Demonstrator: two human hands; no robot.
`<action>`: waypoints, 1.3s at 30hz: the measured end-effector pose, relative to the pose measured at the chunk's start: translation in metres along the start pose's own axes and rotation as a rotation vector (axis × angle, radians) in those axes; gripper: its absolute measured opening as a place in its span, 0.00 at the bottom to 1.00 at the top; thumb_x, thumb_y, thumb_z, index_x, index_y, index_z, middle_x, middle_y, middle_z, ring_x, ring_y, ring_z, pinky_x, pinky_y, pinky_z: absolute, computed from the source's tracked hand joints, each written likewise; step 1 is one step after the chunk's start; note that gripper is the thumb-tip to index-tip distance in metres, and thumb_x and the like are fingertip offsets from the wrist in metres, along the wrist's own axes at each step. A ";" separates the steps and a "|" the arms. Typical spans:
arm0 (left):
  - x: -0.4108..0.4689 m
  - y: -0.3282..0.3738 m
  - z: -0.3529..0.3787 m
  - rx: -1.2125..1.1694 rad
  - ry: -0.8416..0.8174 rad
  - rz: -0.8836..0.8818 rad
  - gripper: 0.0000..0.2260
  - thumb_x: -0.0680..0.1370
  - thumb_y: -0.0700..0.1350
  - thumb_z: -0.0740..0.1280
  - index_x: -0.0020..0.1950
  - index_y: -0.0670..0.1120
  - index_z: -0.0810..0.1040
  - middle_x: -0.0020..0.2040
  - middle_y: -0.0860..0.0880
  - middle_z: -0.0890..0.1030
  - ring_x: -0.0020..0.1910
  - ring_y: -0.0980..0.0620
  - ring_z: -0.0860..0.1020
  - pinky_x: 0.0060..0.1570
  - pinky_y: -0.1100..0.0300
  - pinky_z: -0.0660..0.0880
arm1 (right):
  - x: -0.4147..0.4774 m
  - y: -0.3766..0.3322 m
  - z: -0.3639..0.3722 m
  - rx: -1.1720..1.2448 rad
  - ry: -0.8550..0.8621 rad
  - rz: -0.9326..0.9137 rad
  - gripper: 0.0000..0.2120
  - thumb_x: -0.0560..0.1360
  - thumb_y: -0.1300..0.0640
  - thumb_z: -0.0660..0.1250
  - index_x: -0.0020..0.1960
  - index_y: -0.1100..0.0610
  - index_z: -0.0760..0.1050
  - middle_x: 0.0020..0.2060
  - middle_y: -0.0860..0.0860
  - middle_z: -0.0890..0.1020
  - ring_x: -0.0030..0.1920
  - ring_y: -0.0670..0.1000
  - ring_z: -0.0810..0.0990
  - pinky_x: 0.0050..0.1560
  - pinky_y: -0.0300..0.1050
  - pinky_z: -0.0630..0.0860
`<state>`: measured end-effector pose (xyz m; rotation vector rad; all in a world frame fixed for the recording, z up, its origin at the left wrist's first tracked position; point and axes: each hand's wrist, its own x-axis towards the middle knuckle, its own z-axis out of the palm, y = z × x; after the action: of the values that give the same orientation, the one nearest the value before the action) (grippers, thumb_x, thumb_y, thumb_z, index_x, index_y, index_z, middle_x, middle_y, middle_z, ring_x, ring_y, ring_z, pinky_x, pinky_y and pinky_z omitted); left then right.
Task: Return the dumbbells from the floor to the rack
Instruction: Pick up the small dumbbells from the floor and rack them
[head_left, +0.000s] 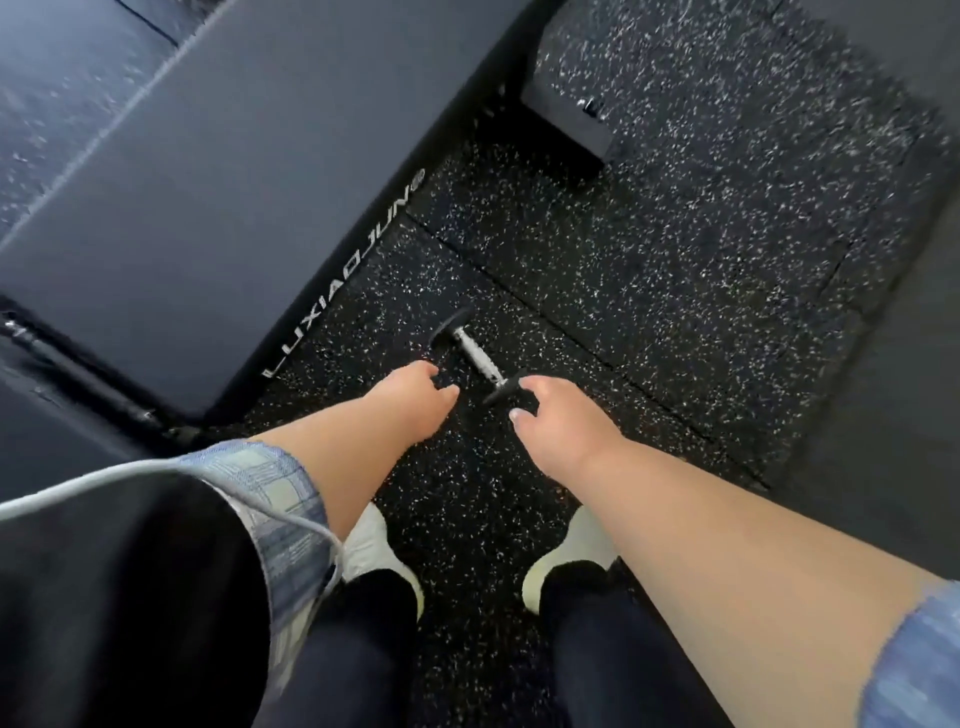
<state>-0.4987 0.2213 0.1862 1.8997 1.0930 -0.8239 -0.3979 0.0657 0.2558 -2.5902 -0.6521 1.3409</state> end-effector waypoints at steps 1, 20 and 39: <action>0.030 -0.002 0.015 -0.016 -0.019 -0.024 0.27 0.79 0.58 0.60 0.75 0.48 0.63 0.70 0.47 0.73 0.65 0.46 0.73 0.62 0.55 0.69 | 0.029 0.007 0.012 0.003 -0.004 0.000 0.25 0.81 0.49 0.62 0.76 0.51 0.66 0.71 0.51 0.72 0.58 0.56 0.80 0.57 0.47 0.74; 0.335 0.003 0.167 -1.089 -0.004 -0.333 0.16 0.79 0.54 0.63 0.54 0.43 0.78 0.57 0.41 0.82 0.56 0.40 0.81 0.52 0.51 0.77 | 0.330 0.100 0.153 -0.340 -0.187 0.059 0.18 0.75 0.45 0.66 0.62 0.52 0.72 0.55 0.54 0.79 0.57 0.58 0.76 0.53 0.52 0.72; -0.036 0.103 -0.069 -0.982 0.096 -0.364 0.16 0.77 0.53 0.65 0.57 0.42 0.76 0.49 0.42 0.83 0.51 0.38 0.80 0.60 0.42 0.74 | 0.002 -0.079 -0.069 -0.216 -0.183 0.035 0.08 0.73 0.55 0.67 0.52 0.52 0.77 0.48 0.51 0.83 0.50 0.57 0.82 0.46 0.48 0.76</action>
<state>-0.4108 0.2333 0.2808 0.9318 1.5491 -0.2593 -0.3660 0.1412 0.3207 -2.6740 -0.8257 1.6156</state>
